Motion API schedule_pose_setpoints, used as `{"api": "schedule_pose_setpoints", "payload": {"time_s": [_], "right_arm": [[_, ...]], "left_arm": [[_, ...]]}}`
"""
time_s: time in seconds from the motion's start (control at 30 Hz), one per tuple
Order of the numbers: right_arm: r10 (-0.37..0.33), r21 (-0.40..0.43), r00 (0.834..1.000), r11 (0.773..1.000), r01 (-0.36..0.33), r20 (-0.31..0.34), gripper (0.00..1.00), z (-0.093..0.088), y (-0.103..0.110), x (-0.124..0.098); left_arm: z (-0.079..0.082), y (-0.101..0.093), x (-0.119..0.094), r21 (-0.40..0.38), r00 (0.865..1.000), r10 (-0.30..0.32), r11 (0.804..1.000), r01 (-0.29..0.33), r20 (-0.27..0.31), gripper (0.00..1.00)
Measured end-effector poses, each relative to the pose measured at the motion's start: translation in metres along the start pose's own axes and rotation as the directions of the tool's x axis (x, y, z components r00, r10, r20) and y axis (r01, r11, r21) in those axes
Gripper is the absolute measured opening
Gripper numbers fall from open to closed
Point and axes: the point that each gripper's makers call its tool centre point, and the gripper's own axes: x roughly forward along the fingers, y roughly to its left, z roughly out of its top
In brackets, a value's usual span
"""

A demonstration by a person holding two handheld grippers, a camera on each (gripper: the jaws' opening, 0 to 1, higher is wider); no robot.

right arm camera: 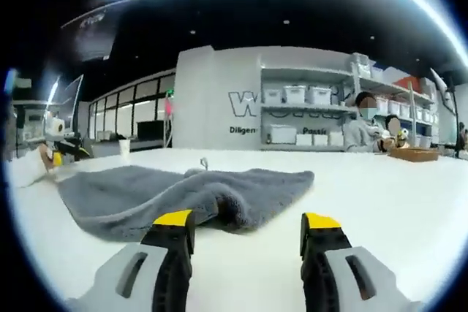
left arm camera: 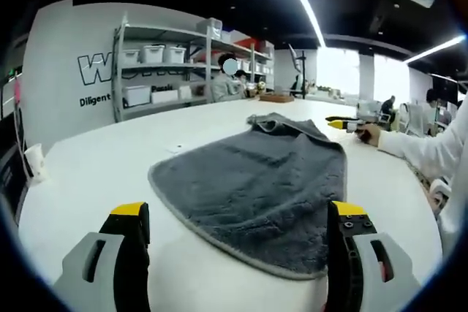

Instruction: Open the folded towel by lifting each exposed corner and separating the folded layers until the towel lies flat within the target outline without major curled edges

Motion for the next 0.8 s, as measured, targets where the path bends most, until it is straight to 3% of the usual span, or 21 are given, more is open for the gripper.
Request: {"api": "schedule_pose_setpoints", "payload": {"time_s": [0.1, 0.3, 0.53, 0.8], "right_arm": [[-0.003, 0.027, 0.999, 1.000, 0.002, 0.036, 0.72, 0.005, -0.003, -0.013], [0.007, 0.060, 0.999, 0.998, -0.010, 0.037, 0.90, 0.004, 0.000, -0.025], [0.017, 0.031, 1.000, 0.999, -0.018, 0.020, 1.00, 0.002, 0.003, -0.033], [0.018, 0.029, 1.000, 0.999, -0.018, 0.004, 0.99, -0.001, 0.007, -0.040]], "left_arm": [[0.000, -0.001, 0.001, 0.003, 1.000, -0.004, 1.000, 0.004, -0.001, 1.00], [0.000, -0.004, 0.003, 0.003, 1.000, -0.012, 1.000, 0.012, 0.000, 1.00], [0.000, -0.007, 0.005, -0.002, 1.000, -0.023, 1.000, 0.023, 0.005, 1.00], [-0.011, -0.012, 0.022, -0.023, 0.999, -0.040, 0.999, 0.040, 0.010, 1.00]]}}
